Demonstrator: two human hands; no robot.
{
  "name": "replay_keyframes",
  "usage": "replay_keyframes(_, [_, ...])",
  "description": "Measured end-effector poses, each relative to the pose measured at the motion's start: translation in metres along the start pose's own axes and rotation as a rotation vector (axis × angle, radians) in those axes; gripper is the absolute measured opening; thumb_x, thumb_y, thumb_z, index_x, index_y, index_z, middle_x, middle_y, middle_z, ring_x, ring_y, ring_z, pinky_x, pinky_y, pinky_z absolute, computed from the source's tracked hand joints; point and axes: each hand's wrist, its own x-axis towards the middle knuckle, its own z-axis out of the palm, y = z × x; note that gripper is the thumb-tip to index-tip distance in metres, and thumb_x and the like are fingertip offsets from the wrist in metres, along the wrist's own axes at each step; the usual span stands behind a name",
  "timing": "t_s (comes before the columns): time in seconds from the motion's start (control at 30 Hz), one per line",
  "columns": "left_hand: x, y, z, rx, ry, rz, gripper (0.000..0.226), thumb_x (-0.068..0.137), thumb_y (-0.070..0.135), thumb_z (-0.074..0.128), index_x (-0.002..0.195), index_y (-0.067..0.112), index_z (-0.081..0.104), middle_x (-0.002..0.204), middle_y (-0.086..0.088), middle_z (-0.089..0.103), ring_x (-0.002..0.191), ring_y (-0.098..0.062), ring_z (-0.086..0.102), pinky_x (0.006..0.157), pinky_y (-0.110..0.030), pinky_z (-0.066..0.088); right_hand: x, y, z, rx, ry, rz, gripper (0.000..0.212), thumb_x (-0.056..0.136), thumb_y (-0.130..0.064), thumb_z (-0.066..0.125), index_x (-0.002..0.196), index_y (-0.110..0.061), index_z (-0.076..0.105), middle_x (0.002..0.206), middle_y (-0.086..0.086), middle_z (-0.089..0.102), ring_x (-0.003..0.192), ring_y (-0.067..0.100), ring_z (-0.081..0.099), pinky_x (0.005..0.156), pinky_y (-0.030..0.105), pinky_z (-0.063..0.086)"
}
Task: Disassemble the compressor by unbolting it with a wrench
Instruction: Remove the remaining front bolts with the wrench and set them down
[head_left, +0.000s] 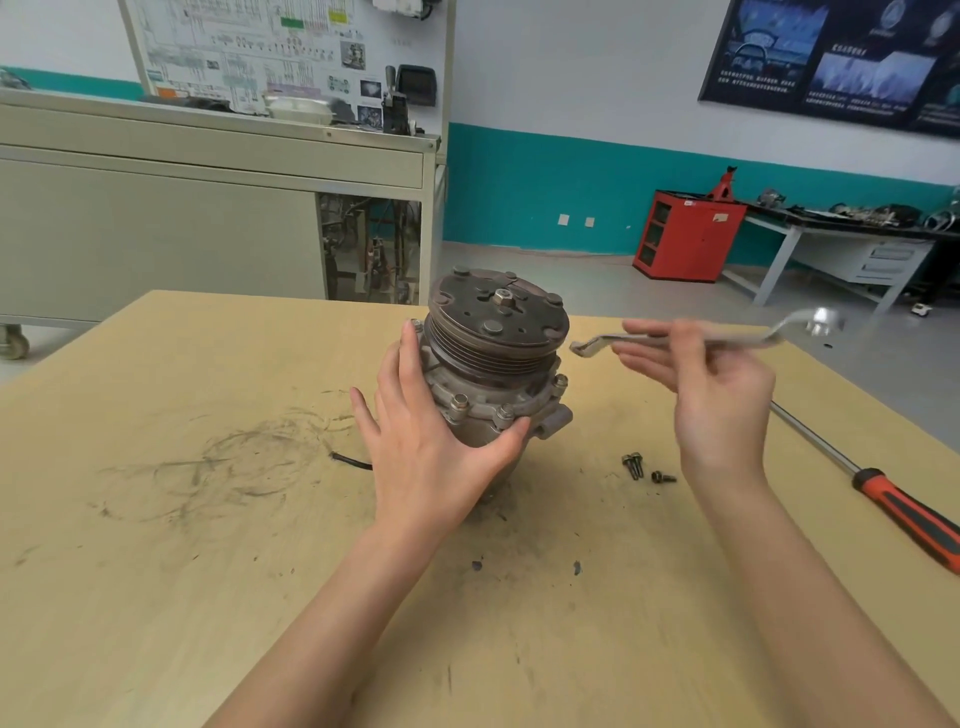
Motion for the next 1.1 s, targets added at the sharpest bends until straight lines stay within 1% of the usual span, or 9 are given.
replay_keyframes(0.07, [0.000,0.000,0.000,-0.002,-0.003,-0.003,0.120,0.060,0.080,0.050,0.155,0.019,0.006,0.154,-0.006,0.028,0.144,-0.019,0.022,0.118,-0.051,-0.001,-0.027,-0.008,0.009,-0.117,-0.033,-0.206,0.020,0.095,-0.029,0.054,0.098,-0.014,0.067,0.097,-0.002,0.072,0.082,0.015,0.072,0.074,0.028,0.059])
replay_keyframes(0.13, [0.000,0.000,0.000,-0.008,0.002,-0.008,0.121,0.060,0.079,0.050,0.155,0.018,0.007,0.154,-0.006,0.028,0.144,-0.018,0.022,0.118,-0.051,-0.001,-0.047,-0.009,0.019,-0.206,-0.060,-0.332,0.024,0.092,-0.027,0.057,0.102,-0.007,0.066,0.102,0.004,0.069,0.088,0.014,0.070,0.081,0.025,0.056])
replay_keyframes(0.3, [0.000,0.000,0.000,-0.011,0.006,-0.007,0.121,0.060,0.081,0.050,0.155,0.019,0.006,0.154,-0.005,0.028,0.144,-0.018,0.021,0.118,-0.049,-0.001,-0.070,-0.001,0.024,-0.452,-0.033,-0.623,0.034,0.094,-0.019,0.056,0.092,0.013,0.069,0.103,0.021,0.068,0.095,0.022,0.068,0.088,0.027,0.053])
replay_keyframes(0.47, [0.000,0.000,0.000,-0.010,0.006,-0.012,0.122,0.060,0.081,0.049,0.155,0.018,0.007,0.154,-0.006,0.028,0.144,-0.019,0.022,0.118,-0.052,0.001,-0.075,0.010,0.021,-0.587,0.004,-0.745,0.030,0.094,-0.015,0.057,0.091,0.012,0.070,0.103,0.021,0.068,0.094,0.023,0.069,0.087,0.028,0.054])
replay_keyframes(0.6, [0.000,0.000,0.000,-0.005,0.004,-0.008,0.121,0.060,0.080,0.049,0.155,0.017,0.007,0.154,-0.007,0.028,0.144,-0.019,0.022,0.118,-0.052,0.001,-0.075,0.011,0.026,-0.302,0.047,-0.471,0.020,0.095,-0.010,0.052,0.096,0.002,0.068,0.102,0.016,0.069,0.095,0.023,0.068,0.087,0.033,0.054])
replay_keyframes(0.67, [0.000,0.000,0.000,-0.007,0.001,-0.011,0.121,0.060,0.080,0.049,0.155,0.017,0.007,0.155,-0.007,0.027,0.144,-0.019,0.021,0.118,-0.052,0.001,-0.069,0.012,0.030,0.010,0.108,-0.211,0.019,0.096,-0.007,0.042,0.095,-0.008,0.061,0.096,0.010,0.068,0.085,0.024,0.068,0.080,0.034,0.055])
replay_keyframes(0.8, [0.000,0.002,0.000,-0.005,-0.002,-0.020,0.120,0.060,0.079,0.049,0.155,0.016,0.009,0.155,-0.007,0.027,0.145,-0.022,0.022,0.119,-0.055,0.004,-0.039,0.021,0.018,0.568,0.177,0.190,0.017,0.093,0.000,0.029,0.092,-0.010,0.044,0.076,0.009,0.069,0.063,0.022,0.062,0.064,0.026,0.051])
replay_keyframes(0.93, [0.001,0.005,0.001,0.006,0.006,-0.032,0.119,0.061,0.077,0.049,0.154,0.014,0.011,0.154,-0.010,0.028,0.144,-0.024,0.023,0.118,-0.058,0.010,0.006,0.034,0.000,0.695,-0.068,0.398,0.019,0.095,0.000,0.027,0.092,-0.011,0.043,0.071,0.013,0.067,0.058,0.021,0.057,0.058,0.025,0.048])
replay_keyframes(1.1, [0.000,0.003,0.001,-0.007,0.006,-0.028,0.119,0.061,0.077,0.050,0.155,0.017,0.008,0.154,-0.007,0.027,0.145,-0.022,0.022,0.120,-0.055,0.006,0.054,0.054,0.006,0.782,-0.358,0.613,0.013,0.086,-0.007,0.041,0.095,-0.015,0.047,0.082,0.010,0.066,0.056,0.015,0.057,0.053,0.020,0.049])
